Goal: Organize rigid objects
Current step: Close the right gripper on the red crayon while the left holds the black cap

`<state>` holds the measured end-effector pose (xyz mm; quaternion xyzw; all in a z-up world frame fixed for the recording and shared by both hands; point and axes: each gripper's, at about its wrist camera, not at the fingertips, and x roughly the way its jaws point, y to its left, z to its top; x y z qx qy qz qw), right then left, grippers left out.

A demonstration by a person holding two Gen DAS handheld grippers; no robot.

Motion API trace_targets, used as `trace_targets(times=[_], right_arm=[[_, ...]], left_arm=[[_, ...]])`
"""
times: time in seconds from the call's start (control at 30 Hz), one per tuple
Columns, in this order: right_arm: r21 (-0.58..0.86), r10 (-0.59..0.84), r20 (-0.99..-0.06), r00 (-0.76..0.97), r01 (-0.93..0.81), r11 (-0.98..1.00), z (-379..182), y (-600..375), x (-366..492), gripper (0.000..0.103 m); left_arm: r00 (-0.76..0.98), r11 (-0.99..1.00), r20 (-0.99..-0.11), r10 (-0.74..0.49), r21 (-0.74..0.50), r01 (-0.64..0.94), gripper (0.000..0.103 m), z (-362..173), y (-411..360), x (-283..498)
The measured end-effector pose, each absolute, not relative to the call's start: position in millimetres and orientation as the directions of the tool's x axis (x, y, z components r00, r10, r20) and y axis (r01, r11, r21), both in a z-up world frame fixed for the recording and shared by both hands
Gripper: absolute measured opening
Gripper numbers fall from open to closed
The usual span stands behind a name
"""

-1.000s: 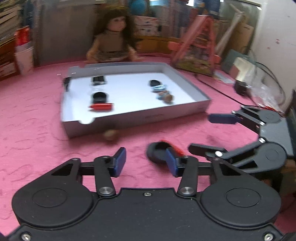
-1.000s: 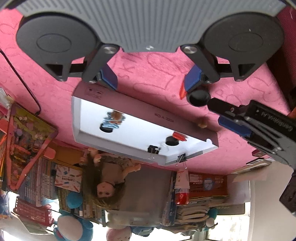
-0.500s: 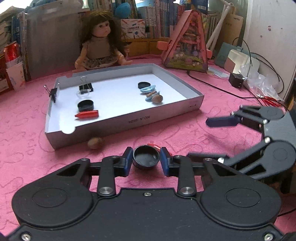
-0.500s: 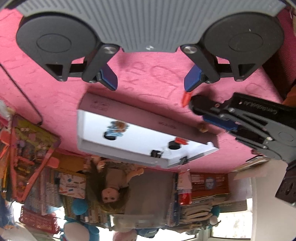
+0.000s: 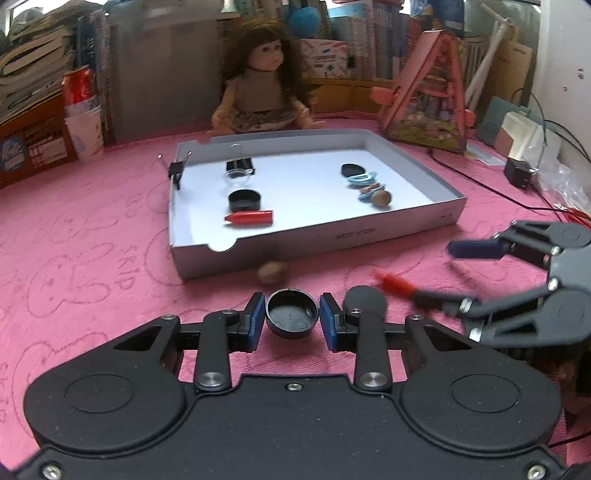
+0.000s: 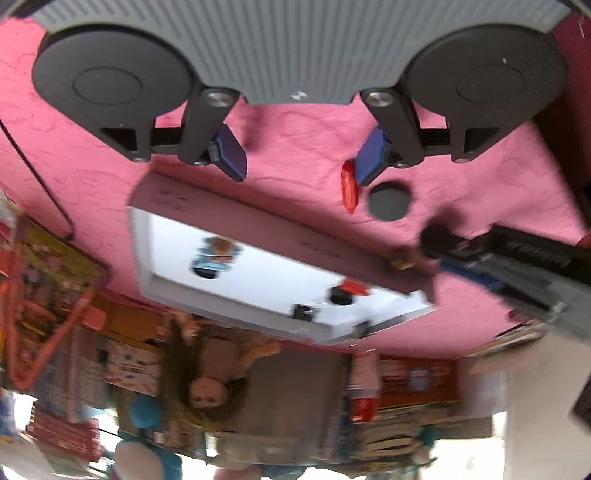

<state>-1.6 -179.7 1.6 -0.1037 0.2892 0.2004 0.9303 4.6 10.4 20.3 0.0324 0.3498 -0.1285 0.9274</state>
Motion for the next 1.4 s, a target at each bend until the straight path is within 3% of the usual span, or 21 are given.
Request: trace_targets(times=[0.17,0.5,1.4], right_arm=[[-0.119,0.146,-0.57,0.808,-0.257,0.959,3,-189,9,0.073],[0.063,0.265,-0.592,0.761,-0.284,0.957,6,-181,-2,0.073],[-0.052,0.105,-0.501,0.859,-0.151,0.987,-15,-126,-5,0.079]], left_arm=[[0.727,0.969,-0.656,-0.204,-0.029,0.245,0.03,17,12,4],[0.741,0.975,-0.648,-0.174,-0.008,0.222,0.03,14,13,2],[0.775,0.983,-0.621,-0.121,0.034,0.181,0.04,1,16,-4]])
